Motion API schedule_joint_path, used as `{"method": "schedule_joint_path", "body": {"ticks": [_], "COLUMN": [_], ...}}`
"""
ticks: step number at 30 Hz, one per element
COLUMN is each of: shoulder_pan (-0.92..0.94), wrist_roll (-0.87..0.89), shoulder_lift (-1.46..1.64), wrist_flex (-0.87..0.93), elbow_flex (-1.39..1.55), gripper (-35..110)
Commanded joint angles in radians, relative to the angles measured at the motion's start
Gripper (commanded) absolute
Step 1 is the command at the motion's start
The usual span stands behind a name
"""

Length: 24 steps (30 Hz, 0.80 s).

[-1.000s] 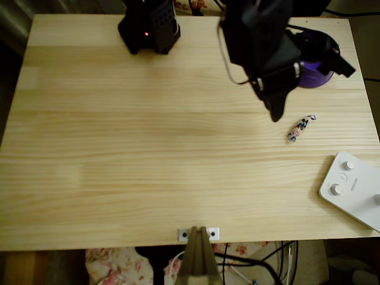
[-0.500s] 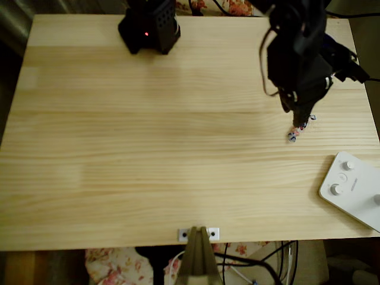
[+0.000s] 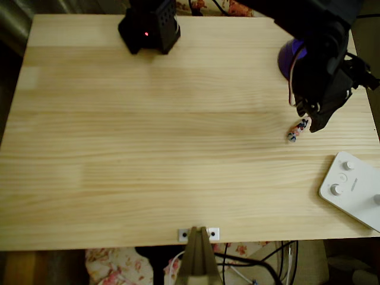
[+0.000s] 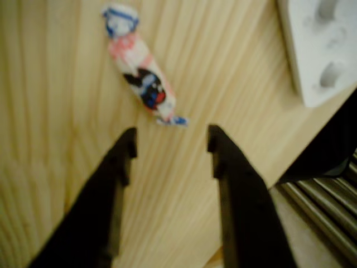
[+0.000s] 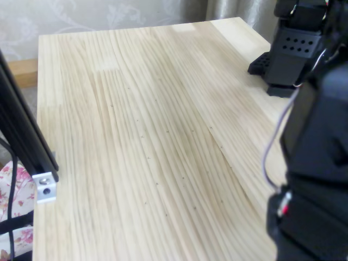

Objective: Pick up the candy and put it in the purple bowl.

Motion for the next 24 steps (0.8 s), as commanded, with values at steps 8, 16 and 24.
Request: {"method": "schedule_joint_path", "body": {"ticks": [8,16,24], "shoulder_pan": [-0.018,-0.032,-0.040], "wrist_roll": [-0.018,-0.017,-0.012], "shoulder_lift": [0.000,-0.025,-0.104], "wrist_flex": [0.034,0.029,0.058], "elbow_flex": [-0.149,-0.152,-0.236], "gripper": [17,17,18]}}
